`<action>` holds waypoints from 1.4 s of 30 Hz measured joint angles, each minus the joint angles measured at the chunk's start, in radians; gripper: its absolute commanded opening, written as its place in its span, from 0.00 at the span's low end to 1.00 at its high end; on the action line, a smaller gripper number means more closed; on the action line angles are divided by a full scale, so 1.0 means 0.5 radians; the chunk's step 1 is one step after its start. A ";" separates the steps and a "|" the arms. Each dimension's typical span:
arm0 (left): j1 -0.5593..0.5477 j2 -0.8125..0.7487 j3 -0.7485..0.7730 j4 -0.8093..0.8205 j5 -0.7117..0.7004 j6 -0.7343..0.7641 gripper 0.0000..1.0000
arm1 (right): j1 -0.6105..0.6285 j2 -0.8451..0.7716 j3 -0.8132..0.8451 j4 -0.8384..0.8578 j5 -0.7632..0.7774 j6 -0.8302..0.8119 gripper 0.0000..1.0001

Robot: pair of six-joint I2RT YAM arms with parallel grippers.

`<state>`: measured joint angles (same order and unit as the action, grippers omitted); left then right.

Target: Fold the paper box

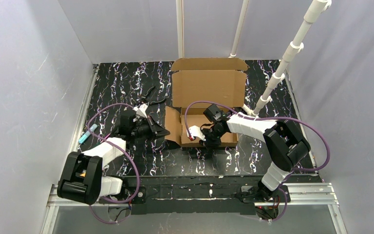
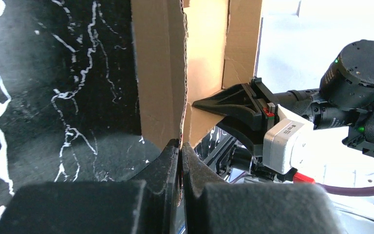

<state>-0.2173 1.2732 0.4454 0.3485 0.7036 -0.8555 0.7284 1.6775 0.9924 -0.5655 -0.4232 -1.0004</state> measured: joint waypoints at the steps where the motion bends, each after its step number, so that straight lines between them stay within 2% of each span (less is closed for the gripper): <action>1: -0.018 0.001 0.006 0.005 0.000 0.000 0.00 | 0.001 0.000 0.000 -0.002 -0.001 0.000 0.28; 7: -0.112 0.021 0.033 0.032 -0.027 -0.002 0.00 | 0.001 0.002 0.002 -0.005 -0.003 0.002 0.28; 12: -0.161 0.063 0.069 0.040 -0.037 -0.003 0.09 | 0.000 0.005 0.004 -0.006 -0.004 0.002 0.28; 15: -0.174 0.101 0.089 0.044 -0.028 -0.010 0.18 | 0.001 0.010 0.011 -0.012 -0.004 0.003 0.28; 19: -0.185 0.185 0.103 0.038 -0.024 0.002 0.38 | 0.001 0.012 0.013 -0.015 -0.004 0.003 0.28; 24: -0.185 0.223 0.106 0.021 0.000 0.025 0.48 | 0.000 0.012 0.014 -0.016 -0.004 0.003 0.28; 29: -0.186 0.212 0.122 0.038 0.054 0.040 0.64 | 0.000 0.012 0.014 -0.017 -0.004 0.003 0.28; 35: -0.188 0.167 0.127 0.087 0.089 0.022 0.68 | 0.000 0.013 0.015 -0.018 -0.004 0.003 0.28; 42: -0.189 0.204 0.086 0.462 0.146 -0.185 0.67 | 0.000 0.013 0.016 -0.018 -0.004 0.003 0.28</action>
<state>-0.3119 1.3750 0.4885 0.5793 0.7765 -0.9478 0.7284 1.6840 1.0004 -0.5747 -0.4252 -0.9989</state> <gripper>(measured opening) 0.676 0.276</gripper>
